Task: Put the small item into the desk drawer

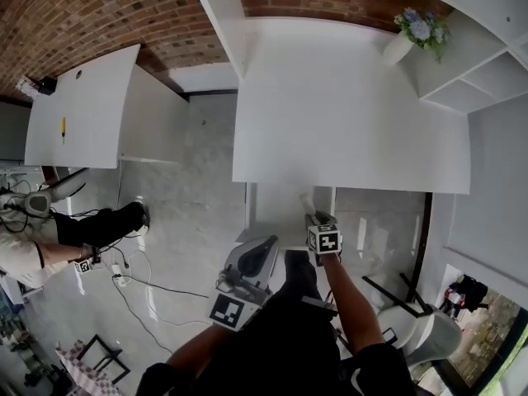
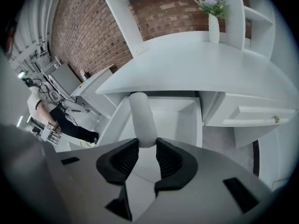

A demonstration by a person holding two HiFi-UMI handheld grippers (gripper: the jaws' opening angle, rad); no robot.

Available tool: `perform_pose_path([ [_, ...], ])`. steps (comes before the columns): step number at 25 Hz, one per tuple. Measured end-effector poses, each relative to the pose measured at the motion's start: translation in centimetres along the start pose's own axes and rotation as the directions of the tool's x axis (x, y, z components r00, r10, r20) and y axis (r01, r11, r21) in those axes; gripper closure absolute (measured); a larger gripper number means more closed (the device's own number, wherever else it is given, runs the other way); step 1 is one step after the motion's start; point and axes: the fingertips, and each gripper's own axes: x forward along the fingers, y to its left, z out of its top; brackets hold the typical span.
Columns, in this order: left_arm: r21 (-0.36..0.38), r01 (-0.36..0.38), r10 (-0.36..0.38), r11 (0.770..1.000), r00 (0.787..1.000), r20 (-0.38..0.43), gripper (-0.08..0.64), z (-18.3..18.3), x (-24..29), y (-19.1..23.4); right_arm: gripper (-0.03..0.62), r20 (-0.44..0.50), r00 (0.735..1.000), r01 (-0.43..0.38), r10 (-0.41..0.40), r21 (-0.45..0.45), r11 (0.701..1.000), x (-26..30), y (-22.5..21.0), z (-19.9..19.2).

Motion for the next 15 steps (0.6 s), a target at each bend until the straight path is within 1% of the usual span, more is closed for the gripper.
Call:
perform_pose_path([
  [6,0.002,-0.014,0.014,1.000,1.000,-0.026,0.537,-1.7,0.7,1.1,0.460,-0.047,0.999,0.015,-0.014,0.015,1.000,3.9,-1.4,-0.6],
  [11,-0.005,-0.015,0.015,1.000,0.999,-0.038,0.537,-2.4,1.0,1.6,0.460,-0.112,0.993,0.026,-0.027,-0.006,1.000,6.5,-2.2,-2.0],
  [15,-0.013,-0.026,0.025,1.000,0.998,-0.051,0.537,-2.9,1.2,2.3,0.460,-0.156,0.987,0.039,-0.040,-0.007,0.999,7.9,-2.7,-1.8],
])
